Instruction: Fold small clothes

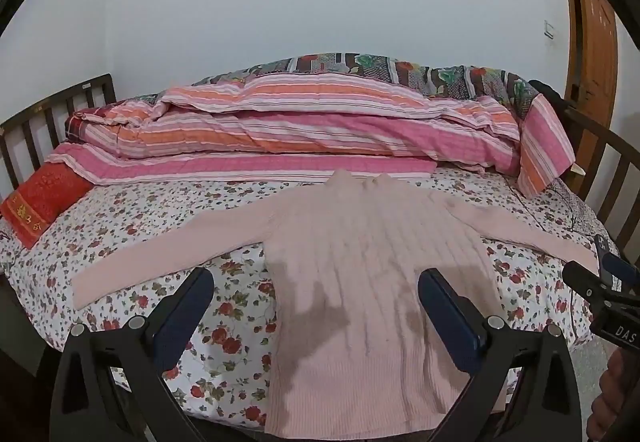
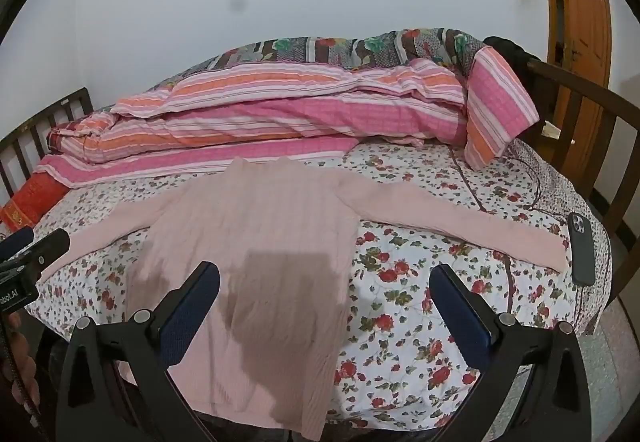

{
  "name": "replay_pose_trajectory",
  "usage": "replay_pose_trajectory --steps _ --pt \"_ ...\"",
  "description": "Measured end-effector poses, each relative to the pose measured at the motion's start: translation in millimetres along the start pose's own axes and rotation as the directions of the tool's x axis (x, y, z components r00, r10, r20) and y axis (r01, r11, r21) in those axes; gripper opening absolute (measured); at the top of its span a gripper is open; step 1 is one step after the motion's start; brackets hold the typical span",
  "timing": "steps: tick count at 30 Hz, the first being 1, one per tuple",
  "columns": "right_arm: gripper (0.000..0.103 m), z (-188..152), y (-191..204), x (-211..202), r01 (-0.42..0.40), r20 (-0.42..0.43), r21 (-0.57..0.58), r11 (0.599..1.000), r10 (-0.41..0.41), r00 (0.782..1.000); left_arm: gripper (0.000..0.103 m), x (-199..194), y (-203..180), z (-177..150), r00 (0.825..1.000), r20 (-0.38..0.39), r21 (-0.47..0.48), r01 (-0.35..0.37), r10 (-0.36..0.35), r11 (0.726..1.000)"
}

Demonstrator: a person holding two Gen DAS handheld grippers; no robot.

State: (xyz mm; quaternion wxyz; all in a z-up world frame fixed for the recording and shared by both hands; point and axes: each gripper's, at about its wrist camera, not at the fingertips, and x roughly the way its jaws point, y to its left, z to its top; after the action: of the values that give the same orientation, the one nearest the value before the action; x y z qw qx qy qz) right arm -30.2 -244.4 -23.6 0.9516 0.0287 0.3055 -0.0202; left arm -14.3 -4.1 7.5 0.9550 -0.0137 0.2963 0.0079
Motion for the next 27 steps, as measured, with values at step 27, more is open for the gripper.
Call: replay_pose_trajectory --steps 27 --pt "0.103 -5.1 9.1 2.2 -0.010 -0.006 -0.003 1.000 0.010 1.000 0.103 4.8 -2.4 -9.3 1.000 -0.014 0.018 0.006 -0.006 1.000"
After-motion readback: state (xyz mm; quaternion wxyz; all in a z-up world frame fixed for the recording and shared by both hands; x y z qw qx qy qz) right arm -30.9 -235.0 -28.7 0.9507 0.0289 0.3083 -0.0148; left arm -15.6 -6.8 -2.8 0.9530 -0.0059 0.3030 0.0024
